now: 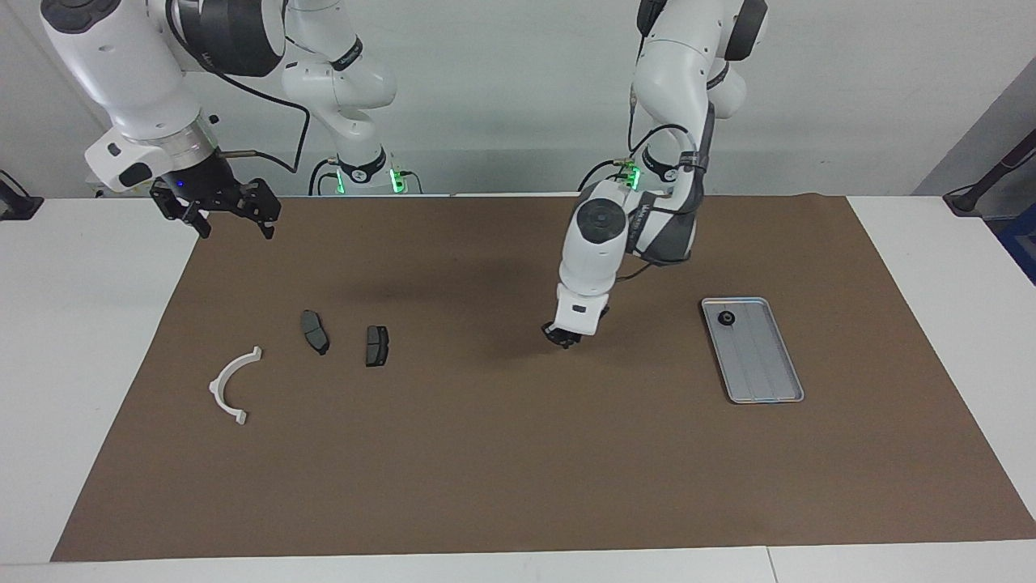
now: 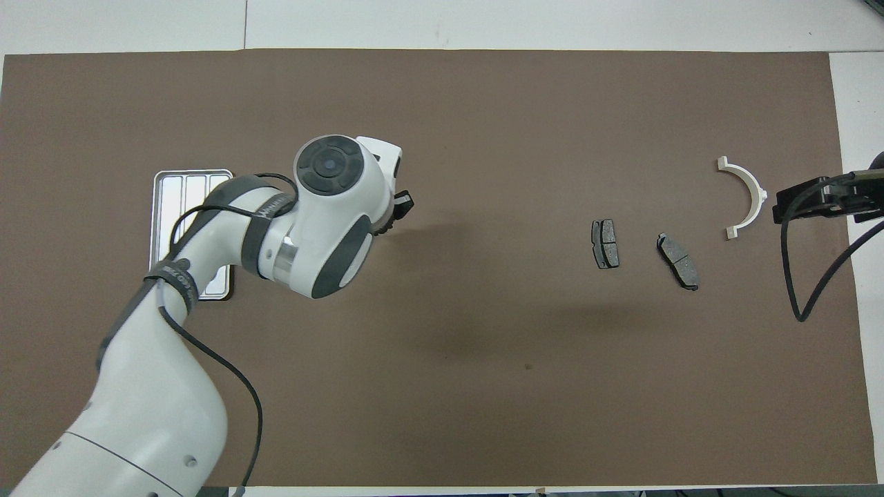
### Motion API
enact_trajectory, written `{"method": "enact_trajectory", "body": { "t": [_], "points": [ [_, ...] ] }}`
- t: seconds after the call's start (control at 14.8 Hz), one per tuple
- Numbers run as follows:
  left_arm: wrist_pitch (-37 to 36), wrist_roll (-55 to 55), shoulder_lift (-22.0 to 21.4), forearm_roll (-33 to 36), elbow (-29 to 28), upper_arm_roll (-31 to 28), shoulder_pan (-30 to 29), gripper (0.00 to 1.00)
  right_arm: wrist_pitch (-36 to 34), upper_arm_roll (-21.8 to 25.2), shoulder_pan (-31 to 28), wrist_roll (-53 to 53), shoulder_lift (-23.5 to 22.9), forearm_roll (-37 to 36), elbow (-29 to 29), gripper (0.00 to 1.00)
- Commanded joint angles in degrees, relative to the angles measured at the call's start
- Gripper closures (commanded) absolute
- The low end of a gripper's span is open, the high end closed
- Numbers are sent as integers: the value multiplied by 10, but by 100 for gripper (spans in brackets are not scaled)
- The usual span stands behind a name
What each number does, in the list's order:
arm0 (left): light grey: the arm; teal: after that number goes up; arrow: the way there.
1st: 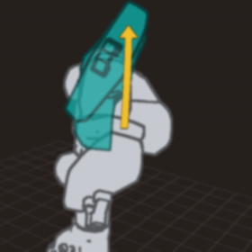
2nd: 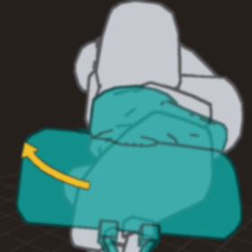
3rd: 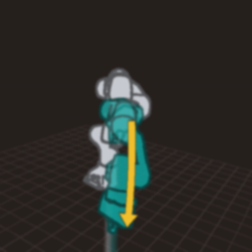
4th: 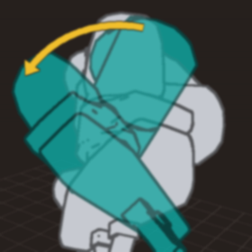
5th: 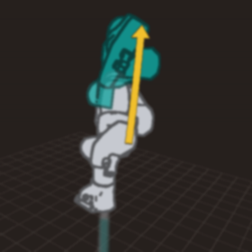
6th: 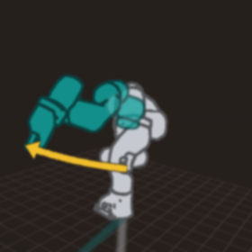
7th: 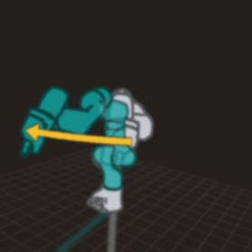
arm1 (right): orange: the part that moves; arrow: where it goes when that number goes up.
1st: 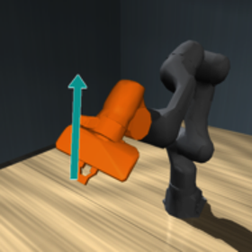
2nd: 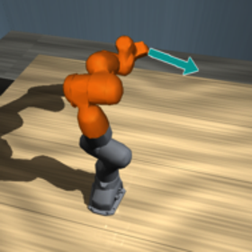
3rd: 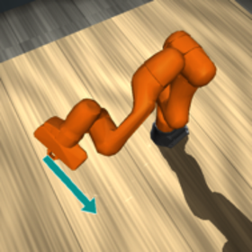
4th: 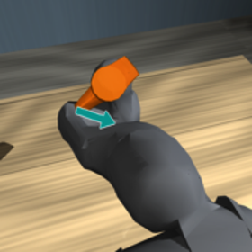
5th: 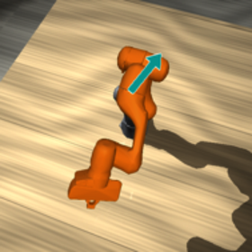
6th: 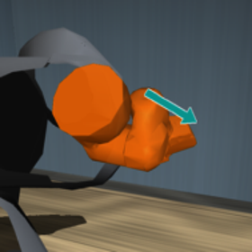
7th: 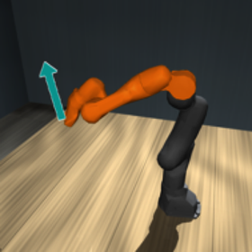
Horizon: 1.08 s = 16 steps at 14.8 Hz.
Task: Pick bearing gear from pile to tray
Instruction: 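Carry the second bearing into the tray and open the left gripper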
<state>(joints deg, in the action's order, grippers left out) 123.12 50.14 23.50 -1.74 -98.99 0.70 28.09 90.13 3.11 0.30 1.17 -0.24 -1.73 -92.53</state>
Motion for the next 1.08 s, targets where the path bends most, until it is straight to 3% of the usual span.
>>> {"method": "enact_trajectory", "body": {
  "t": [0.0,0.4,0.74,1.01],
  "points": [
    [-24,-134,-34,-7,-18,5,-85,100,13,5,2,16,14,-6,-16,0],
    [-3,-371,-30,-2,-22,0,-210,100,13,5,2,16,14,-6,-16,0],
    [27,-456,-14,0,-27,-1,-281,100,12,5,2,15,14,-6,-18,0],
    [30,-463,-12,27,-30,-2,-287,100,13,5,3,14,15,-6,-19,0]
  ]
}}
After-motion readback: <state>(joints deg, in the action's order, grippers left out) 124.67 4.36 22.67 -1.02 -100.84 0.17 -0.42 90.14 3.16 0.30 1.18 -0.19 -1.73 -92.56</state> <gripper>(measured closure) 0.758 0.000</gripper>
